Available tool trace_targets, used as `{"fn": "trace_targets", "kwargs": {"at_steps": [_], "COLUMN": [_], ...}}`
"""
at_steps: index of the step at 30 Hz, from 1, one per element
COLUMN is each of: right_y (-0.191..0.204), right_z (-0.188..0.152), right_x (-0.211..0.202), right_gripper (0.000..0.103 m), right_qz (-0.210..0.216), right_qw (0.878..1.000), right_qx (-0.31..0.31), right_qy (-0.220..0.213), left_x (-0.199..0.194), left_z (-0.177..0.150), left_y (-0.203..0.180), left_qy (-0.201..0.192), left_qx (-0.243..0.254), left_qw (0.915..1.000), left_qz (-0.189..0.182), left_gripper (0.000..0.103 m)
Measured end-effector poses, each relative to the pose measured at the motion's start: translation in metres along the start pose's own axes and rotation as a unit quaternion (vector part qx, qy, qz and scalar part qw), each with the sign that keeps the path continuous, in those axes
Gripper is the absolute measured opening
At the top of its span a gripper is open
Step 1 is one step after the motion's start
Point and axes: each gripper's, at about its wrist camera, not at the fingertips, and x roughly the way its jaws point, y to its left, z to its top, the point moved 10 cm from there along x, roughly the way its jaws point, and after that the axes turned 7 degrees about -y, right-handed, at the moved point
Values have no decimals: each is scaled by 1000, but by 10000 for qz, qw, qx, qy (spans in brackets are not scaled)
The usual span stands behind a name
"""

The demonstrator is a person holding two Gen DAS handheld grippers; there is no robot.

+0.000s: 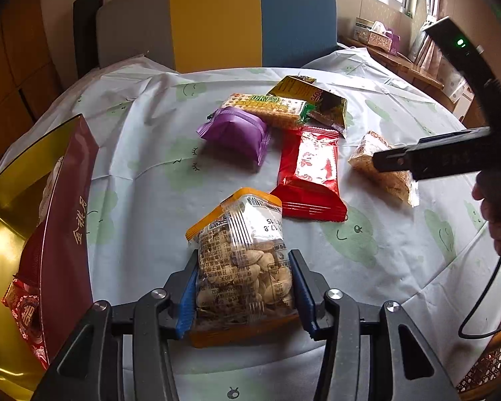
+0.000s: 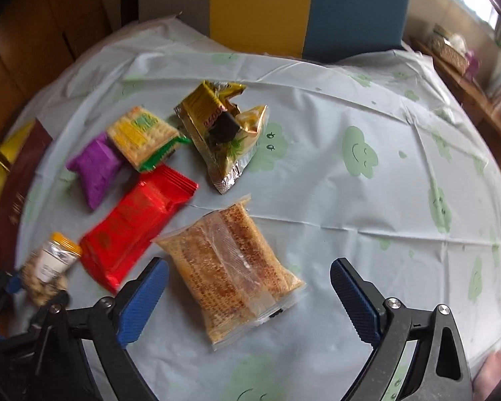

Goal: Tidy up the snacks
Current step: 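Carry the peanut bag into the gold tin and release it while the right gripper grasps the clear biscuit packet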

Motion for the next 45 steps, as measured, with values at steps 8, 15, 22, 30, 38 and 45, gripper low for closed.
{"fn": "trace_targets", "kwargs": {"at_steps": [8,15,22,30,38,45], "right_y": [13,7,15,27,32,31], "right_z": [-8,-10,-8,-8,-11,-12], "right_x": [13,17,17,15,13,11], "right_gripper": [61,64,62,62,62,62], "right_qz": [242,360,162,6,-51,-66], "right_qw": [9995,9992,9993,9985,9981,9980], "right_qx": [-147,-82,-329,-546,-604,-630], "right_qy": [145,146,48,-44,-58,-70], "left_x": [0,-7,-47,-87,-57,-7], "left_z": [0,1,19,46,38,43], "left_y": [1,-1,11,110,241,271], "left_qy": [-48,92,-197,-362,173,524], "left_qx": [-21,-205,-518,-1601,-2336,-2198], "left_qw": [10000,9993,9971,9859,9711,9713], "left_qz": [-15,-291,-518,-335,468,748], "left_gripper": [51,49,49,49,49,50]}}
